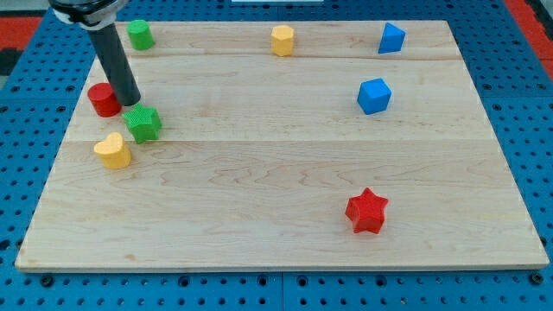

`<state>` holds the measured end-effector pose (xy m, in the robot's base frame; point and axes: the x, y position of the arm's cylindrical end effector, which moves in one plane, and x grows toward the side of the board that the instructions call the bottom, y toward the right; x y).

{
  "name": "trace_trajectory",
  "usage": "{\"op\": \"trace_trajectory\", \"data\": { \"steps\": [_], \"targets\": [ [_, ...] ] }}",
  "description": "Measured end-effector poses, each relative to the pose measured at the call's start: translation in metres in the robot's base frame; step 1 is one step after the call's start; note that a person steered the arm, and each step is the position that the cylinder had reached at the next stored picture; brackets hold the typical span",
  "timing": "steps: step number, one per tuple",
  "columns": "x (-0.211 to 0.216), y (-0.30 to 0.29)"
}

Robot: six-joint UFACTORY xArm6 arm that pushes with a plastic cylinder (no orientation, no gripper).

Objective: Move the green star towards the bottom center of the board

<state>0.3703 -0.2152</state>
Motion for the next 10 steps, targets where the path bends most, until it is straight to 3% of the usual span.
{"op": "trace_trajectory", "data": {
  "steps": [2, 4, 7, 8, 9, 10],
  "targets": [
    [0.028, 0.003],
    [0.044, 0.079],
    [0.061, 0.079],
    [0.066, 0.103],
    [0.097, 0.128],
    [0.101, 0.115]
  ]
}}
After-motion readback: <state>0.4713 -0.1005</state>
